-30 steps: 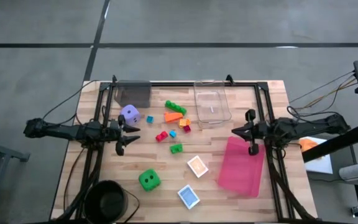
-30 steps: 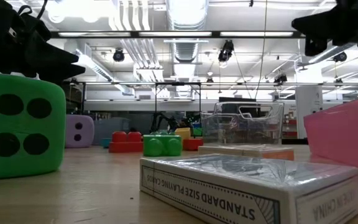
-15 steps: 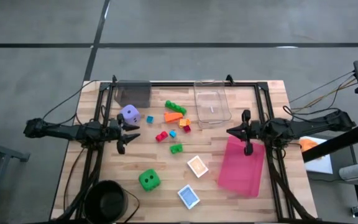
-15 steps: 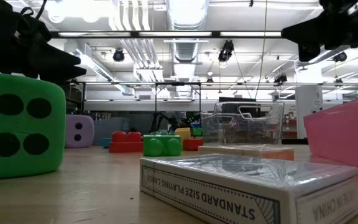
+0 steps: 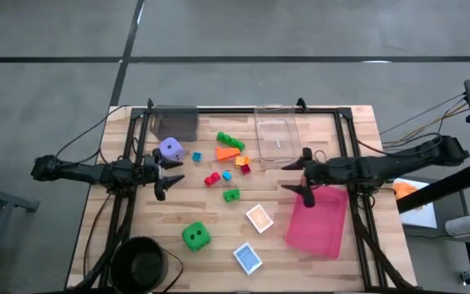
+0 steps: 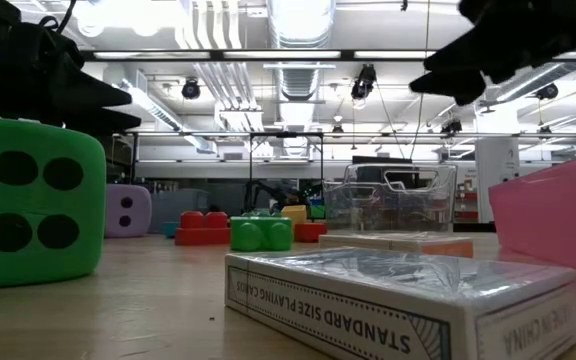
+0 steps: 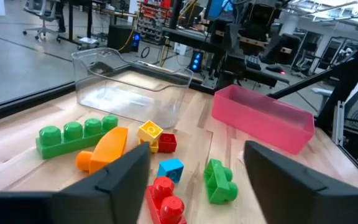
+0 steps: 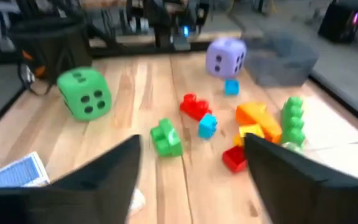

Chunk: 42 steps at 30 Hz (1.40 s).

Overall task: Pick & Place Toys
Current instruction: Put the orange deck of cards into the transparent bin

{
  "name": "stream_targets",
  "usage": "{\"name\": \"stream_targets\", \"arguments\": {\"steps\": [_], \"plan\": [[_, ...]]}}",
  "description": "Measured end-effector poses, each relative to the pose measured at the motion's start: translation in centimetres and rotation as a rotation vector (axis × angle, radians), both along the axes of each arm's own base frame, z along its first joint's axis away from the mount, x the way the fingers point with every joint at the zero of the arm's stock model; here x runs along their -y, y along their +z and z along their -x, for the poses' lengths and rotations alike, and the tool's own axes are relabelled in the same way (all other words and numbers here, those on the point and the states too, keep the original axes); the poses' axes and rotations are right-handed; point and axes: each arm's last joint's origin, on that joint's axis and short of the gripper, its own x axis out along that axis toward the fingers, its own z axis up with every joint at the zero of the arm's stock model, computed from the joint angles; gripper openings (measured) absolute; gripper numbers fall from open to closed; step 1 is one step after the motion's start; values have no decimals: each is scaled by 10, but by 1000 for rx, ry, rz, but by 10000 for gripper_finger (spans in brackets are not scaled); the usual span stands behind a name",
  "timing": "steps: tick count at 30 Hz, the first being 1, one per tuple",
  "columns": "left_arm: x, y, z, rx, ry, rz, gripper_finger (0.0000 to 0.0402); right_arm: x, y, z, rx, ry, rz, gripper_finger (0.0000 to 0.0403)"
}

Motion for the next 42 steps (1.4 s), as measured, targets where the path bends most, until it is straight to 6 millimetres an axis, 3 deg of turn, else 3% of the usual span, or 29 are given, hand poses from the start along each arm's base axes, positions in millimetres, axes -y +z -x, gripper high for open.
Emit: {"name": "stream_targets", "arguments": {"steps": [4,10,19,29,42], "plan": [[0,0,0,0,0,0,334,-4,6,-26,-177,-20,-14,387],[0,0,0,-4,0,3,395,-14,9,-69,-455,-61,-34,371],[0,-6,-3,-57,3,19,383,-36,-1,-118,-765,-96,-83,394],[0,-10,-6,-102,33,26,382,-49,-17,-162,-922,-119,-268,395],[-1,-10,-6,-104,69,32,382,-62,-51,-178,-994,-285,-418,395]]}}
